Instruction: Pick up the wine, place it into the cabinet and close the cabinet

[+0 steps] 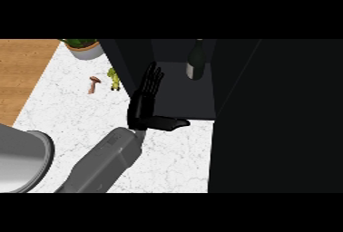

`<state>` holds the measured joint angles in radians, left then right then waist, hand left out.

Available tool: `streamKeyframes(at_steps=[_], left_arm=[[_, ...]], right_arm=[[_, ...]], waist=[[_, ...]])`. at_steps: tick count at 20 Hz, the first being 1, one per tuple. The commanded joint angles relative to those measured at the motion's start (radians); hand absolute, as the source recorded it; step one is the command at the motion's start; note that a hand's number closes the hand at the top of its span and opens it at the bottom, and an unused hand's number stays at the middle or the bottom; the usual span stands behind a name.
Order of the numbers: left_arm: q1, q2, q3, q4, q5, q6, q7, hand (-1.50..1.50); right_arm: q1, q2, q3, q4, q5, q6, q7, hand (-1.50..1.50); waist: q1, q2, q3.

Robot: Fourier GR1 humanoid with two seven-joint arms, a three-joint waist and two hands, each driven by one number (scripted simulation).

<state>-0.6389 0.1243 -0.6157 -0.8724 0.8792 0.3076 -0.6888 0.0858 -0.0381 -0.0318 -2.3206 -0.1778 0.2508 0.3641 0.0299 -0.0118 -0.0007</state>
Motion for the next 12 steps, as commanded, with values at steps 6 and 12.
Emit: streamKeyframes(at_steps=[6, 12], left_arm=[[0.324, 0.256, -0.079, -0.672, -0.065, 0.153, 0.168, -1.5], [0.464, 0.278, -0.084, -0.883, -0.17, 0.232, 0.211, -1.5]], right_arm=[[0.007, 0.015, 0.028, -0.032, 0.025, -0.014, 0.007, -1.5], [-0.056, -0.011, 0.048, 0.016, 0.041, 0.011, 0.008, -1.5]], waist=[[-0.006, 0.002, 0.002], [-0.023, 0.01, 0.001]])
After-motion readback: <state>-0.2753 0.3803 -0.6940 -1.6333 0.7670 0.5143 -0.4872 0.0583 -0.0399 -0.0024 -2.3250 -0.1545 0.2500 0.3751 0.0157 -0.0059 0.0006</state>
